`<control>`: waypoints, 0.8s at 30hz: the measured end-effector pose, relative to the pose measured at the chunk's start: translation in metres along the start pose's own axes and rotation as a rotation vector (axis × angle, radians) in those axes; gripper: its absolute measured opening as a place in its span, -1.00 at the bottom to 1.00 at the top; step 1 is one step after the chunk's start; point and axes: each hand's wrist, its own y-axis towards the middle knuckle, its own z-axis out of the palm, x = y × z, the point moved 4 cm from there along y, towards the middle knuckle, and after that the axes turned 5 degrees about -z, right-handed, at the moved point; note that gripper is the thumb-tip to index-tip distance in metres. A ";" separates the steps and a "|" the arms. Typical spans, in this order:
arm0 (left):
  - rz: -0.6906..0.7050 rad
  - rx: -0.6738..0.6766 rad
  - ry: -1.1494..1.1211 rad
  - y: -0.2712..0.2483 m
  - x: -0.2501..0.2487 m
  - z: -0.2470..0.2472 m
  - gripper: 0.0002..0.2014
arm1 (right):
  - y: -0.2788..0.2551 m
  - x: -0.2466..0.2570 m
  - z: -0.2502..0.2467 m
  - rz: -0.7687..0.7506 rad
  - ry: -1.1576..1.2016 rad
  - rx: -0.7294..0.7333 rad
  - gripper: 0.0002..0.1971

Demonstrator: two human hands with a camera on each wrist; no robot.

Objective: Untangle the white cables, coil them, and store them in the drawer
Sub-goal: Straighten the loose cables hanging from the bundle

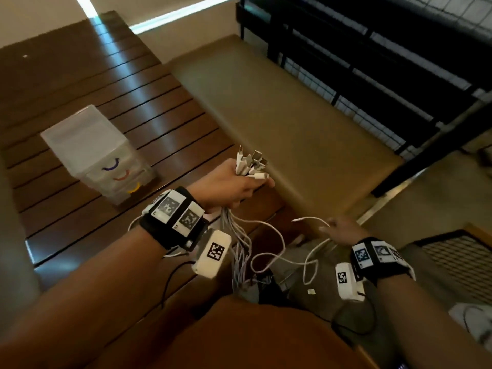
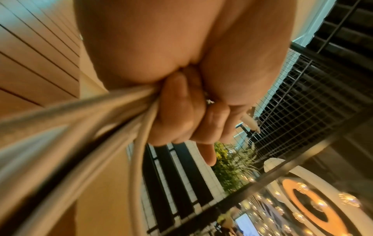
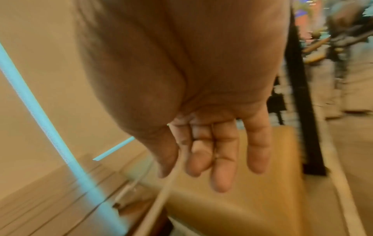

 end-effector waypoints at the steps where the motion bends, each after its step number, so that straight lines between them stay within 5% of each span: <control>1: 0.008 0.029 0.018 0.005 -0.004 0.009 -0.77 | -0.001 -0.013 0.004 0.031 0.032 -0.025 -0.55; 3: 0.016 0.068 0.022 0.016 -0.010 0.024 -0.77 | -0.010 -0.020 0.005 0.006 0.140 -0.146 -0.41; 5: 0.018 0.087 0.030 0.024 -0.017 0.037 -0.78 | -0.024 -0.005 0.004 -0.145 0.283 -0.161 -0.56; 8: 0.036 0.084 0.021 0.033 -0.026 0.052 -0.79 | -0.046 0.023 0.019 -0.314 0.363 0.139 -0.53; 11: 0.024 0.085 -0.027 0.041 -0.031 0.061 -0.80 | -0.048 0.029 0.039 -0.357 0.363 0.246 -0.46; 13: 0.026 0.084 -0.051 0.043 -0.035 0.064 -0.79 | -0.044 0.030 0.046 -0.331 0.485 0.186 -0.52; 17: 0.018 0.158 -0.050 0.043 -0.041 0.068 -0.77 | -0.031 0.022 0.037 -0.225 0.700 -0.235 -0.61; 19: 0.027 0.200 -0.039 0.040 -0.045 0.072 -0.76 | -0.031 0.030 0.032 -0.298 0.701 -0.230 -0.57; 24: 0.030 0.214 -0.065 0.034 -0.054 0.073 -0.74 | -0.017 0.022 0.032 -0.375 0.323 -0.099 -0.90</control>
